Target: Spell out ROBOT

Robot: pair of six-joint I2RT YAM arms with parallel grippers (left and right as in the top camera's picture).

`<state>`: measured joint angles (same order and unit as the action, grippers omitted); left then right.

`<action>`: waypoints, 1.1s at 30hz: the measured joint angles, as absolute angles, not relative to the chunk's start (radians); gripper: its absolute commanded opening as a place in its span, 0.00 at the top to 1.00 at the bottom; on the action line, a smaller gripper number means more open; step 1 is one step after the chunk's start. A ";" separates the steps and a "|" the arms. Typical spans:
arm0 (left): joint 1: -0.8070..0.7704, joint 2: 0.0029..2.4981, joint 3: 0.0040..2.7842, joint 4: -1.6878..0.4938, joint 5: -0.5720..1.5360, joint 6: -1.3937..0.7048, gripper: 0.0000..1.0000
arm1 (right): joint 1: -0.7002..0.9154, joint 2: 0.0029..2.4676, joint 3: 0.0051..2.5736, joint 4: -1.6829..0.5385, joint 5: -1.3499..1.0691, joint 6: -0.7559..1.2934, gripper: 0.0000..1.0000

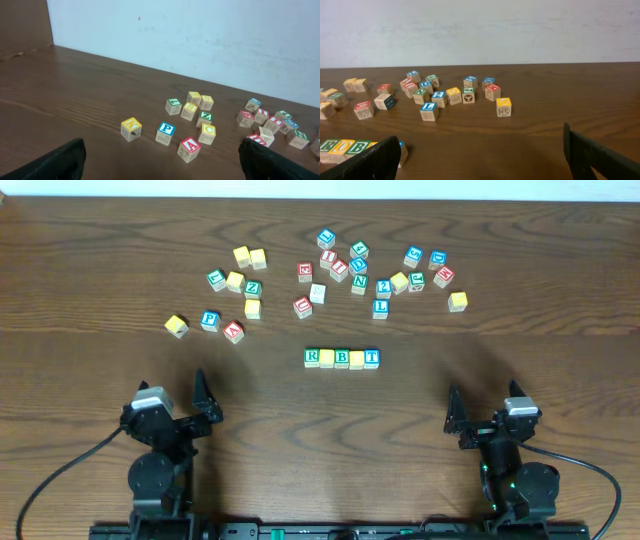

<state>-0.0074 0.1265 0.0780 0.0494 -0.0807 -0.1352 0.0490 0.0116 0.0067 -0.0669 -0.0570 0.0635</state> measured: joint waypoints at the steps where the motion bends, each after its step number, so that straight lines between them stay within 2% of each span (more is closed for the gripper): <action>1: -0.007 0.098 0.058 0.050 -0.081 -0.130 0.04 | 0.049 0.012 0.007 -0.067 -0.057 0.064 0.01; 8: -0.007 0.012 0.007 0.035 -0.081 -0.107 0.03 | 0.049 0.012 0.007 -0.067 -0.057 0.064 0.01; 33: -0.007 0.010 0.017 -0.019 -0.065 -0.054 0.03 | 0.049 0.012 0.007 -0.067 -0.057 0.064 0.01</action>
